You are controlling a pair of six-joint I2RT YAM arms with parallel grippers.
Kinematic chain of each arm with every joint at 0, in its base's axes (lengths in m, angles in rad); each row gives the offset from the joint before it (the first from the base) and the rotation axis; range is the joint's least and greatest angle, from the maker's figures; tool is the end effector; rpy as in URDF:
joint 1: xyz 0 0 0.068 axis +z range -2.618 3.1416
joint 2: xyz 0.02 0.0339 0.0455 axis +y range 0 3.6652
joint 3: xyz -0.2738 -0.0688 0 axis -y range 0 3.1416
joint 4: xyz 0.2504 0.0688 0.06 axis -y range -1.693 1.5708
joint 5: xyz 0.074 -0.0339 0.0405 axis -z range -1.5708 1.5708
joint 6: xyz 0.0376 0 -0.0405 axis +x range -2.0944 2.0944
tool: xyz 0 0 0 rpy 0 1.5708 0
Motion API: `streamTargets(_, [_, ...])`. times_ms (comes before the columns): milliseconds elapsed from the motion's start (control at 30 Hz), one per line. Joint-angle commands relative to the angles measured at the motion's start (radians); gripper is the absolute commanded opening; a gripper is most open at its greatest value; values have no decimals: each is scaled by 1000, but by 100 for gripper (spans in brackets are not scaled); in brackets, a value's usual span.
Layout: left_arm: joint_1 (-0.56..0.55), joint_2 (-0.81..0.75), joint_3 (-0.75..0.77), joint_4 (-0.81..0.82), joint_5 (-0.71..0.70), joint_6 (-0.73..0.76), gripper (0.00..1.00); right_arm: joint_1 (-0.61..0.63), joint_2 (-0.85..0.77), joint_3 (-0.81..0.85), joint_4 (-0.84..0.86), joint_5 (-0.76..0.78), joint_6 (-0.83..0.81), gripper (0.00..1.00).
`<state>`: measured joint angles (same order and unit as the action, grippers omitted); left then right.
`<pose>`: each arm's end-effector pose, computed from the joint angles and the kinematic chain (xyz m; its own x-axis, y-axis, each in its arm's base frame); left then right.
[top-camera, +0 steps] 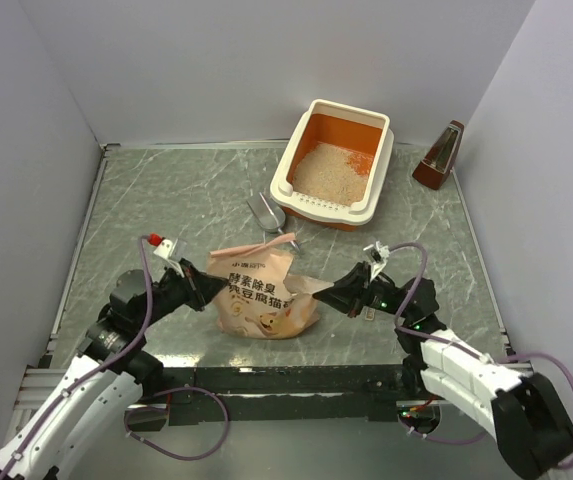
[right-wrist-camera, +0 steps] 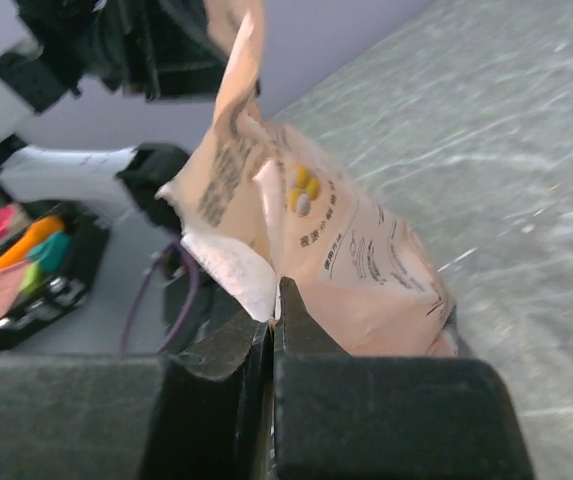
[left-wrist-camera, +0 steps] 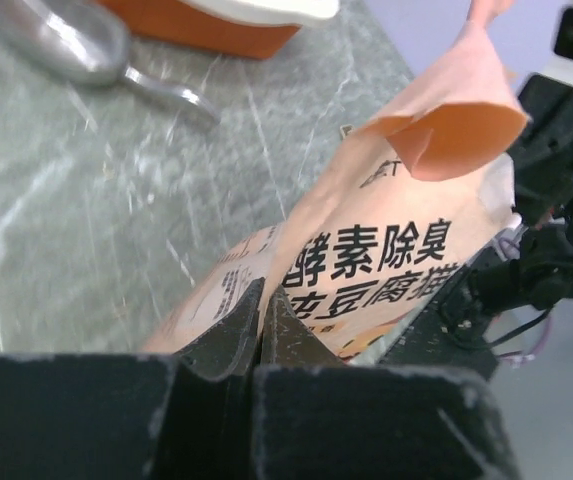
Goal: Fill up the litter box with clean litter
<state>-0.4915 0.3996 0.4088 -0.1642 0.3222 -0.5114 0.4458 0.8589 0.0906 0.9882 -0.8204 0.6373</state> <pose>0.1054 -0.0699 0.2654 -0.4728 -0.2735 -0.8377 0.5643 0.6362 -0.5262 0.1326 0.0939 0.2117 -0.4000 0.2586 -0.8793 -0.8710 0.1912 0.4525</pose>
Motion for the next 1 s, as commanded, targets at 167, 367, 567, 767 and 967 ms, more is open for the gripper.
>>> streamTargets(167, [2, 59, 200, -274, -121, -251, 1, -36, -239, 224, -920, -246, -152, 0])
streamTargets(367, [2, 18, 220, -406, -86, -291, 1, -36, -214, 58, -851, -353, -93, 0])
streamTargets(567, [2, 18, 188, -544, -13, -371, 1, -36, -336, -42, -680, -398, 163, 0])
streamTargets(767, [2, 84, 151, -607, 98, -377, 1, -33, -327, -54, -601, -370, 421, 0])
streamTargets(967, [2, 64, 128, -614, 193, -374, 1, -33, -307, 23, -774, -355, 494, 0])
